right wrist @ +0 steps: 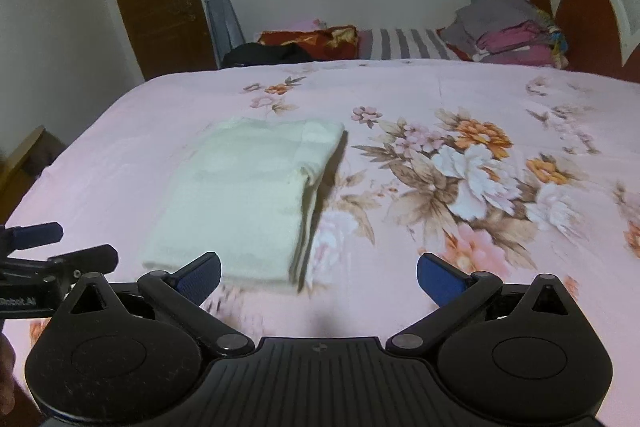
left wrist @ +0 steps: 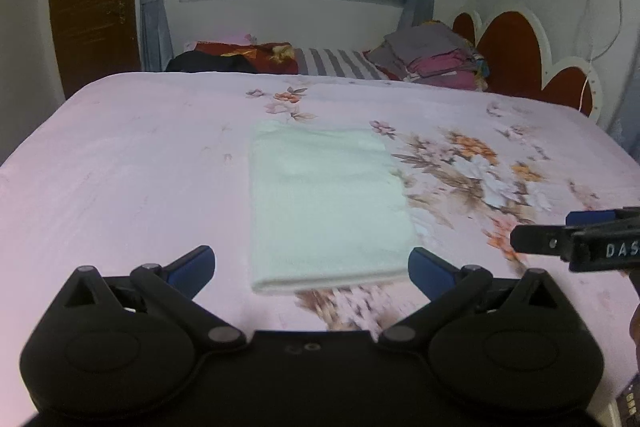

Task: Fold small clothes

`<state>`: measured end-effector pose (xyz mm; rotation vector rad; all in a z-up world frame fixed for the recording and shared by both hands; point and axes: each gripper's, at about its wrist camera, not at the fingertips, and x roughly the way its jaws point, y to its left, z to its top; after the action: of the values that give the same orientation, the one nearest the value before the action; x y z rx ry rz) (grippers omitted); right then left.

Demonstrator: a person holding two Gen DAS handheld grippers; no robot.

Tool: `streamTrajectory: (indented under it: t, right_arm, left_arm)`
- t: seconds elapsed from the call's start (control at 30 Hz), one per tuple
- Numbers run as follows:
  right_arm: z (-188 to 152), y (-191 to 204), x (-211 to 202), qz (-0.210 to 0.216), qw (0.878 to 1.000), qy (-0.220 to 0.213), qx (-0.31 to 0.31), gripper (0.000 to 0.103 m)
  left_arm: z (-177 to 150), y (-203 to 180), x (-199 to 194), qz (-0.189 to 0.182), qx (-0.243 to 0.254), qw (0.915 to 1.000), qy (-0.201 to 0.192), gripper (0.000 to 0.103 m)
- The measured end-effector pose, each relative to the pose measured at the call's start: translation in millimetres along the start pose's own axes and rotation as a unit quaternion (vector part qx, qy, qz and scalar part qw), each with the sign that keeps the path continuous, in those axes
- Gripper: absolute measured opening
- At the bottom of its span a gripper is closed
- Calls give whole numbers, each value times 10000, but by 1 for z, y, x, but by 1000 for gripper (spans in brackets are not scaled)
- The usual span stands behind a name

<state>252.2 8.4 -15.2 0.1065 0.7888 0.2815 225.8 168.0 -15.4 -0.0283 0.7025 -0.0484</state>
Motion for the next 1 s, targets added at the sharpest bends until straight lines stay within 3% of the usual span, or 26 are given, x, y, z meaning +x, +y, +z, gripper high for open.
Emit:
streamTrajectory:
  t: [0.47,1.0]
  right_arm:
    - [-67,25,-107,-53,9998,-199,-11,103]
    - [-77,25,-166,-140,9980,-611,86,103]
  left_arm:
    - [-41,-29,-108,-4,34,9990,-441,103]
    - [-52,-50,-143,-131,50,9966,-811,103]
